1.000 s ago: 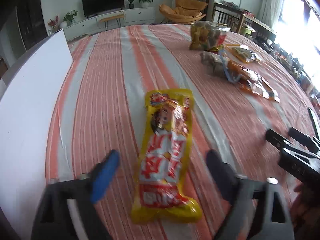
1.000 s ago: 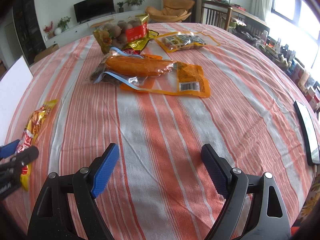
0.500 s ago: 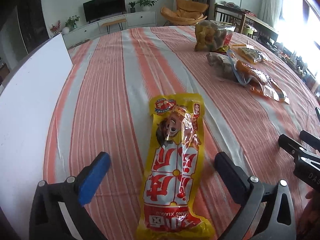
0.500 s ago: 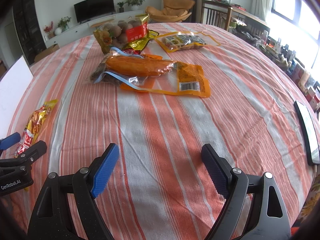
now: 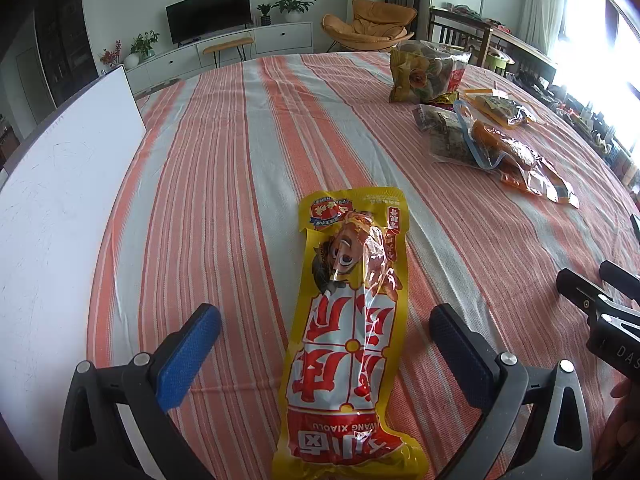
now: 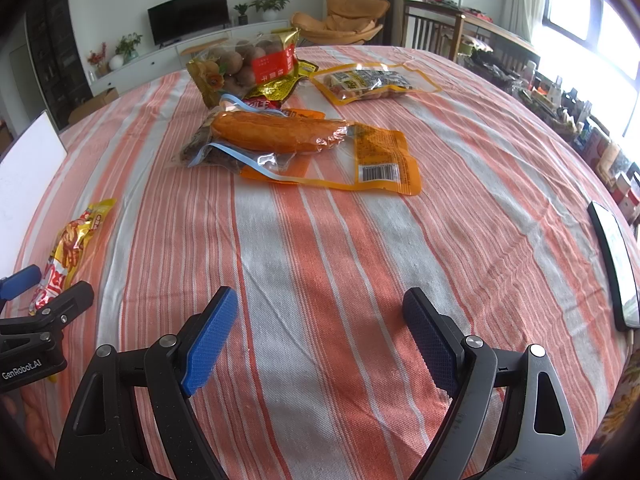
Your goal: Organize snacks
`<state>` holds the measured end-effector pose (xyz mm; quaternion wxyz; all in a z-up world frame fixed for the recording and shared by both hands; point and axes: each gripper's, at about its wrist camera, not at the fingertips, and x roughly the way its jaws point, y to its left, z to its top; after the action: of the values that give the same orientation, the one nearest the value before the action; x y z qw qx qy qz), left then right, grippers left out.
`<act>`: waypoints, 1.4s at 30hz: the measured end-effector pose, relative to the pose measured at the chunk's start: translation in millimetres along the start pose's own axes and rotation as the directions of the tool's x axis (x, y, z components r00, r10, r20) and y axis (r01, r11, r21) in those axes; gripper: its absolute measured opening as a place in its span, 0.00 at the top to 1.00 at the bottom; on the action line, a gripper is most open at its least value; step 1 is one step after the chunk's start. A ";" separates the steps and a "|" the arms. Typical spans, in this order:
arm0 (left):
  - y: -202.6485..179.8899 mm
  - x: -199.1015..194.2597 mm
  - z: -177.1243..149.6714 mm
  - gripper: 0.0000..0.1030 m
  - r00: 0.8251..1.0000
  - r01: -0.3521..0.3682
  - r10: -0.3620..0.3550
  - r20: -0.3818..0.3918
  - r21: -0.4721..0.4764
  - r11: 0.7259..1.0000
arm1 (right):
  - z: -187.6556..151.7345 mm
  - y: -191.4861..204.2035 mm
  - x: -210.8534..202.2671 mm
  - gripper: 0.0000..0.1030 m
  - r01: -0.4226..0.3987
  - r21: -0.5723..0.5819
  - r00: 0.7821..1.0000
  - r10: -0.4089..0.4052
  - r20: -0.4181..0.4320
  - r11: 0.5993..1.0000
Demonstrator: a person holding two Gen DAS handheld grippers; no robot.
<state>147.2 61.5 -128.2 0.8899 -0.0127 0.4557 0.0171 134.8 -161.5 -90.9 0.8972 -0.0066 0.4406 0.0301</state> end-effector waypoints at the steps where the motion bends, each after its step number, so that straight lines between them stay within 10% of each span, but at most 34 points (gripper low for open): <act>1: 0.0 0.0 0.0 0.00 1.000 0.000 0.000 0.000 0.000 1.000 | 0.1 0.1 0.3 0.15 0.000 0.000 1.000 0.000 0.000 1.000; 21: 0.1 0.0 0.1 0.00 1.000 0.000 0.000 0.000 0.000 1.000 | 2.7 -18.3 -11.8 0.17 -0.079 0.114 0.995 0.072 0.062 0.990; 26: 0.1 0.1 0.1 0.00 1.000 0.001 -0.001 0.000 0.000 1.000 | 55.3 -29.9 -16.9 0.17 -0.120 0.150 0.985 0.098 0.144 0.981; 34: 0.1 0.2 0.1 0.00 1.000 0.001 -0.001 0.000 0.000 1.000 | 143.4 12.1 58.0 0.19 -0.335 0.002 0.942 0.335 -0.021 0.942; 42: 0.2 0.1 0.1 0.00 1.000 0.001 -0.001 0.000 0.000 1.000 | 118.2 39.2 78.1 0.18 -0.475 -0.232 0.875 0.427 -0.229 0.849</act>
<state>147.3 61.7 -128.3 0.8899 -0.0130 0.4557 0.0167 273.5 -114.1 -79.7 0.8139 -0.0326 0.4951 0.3023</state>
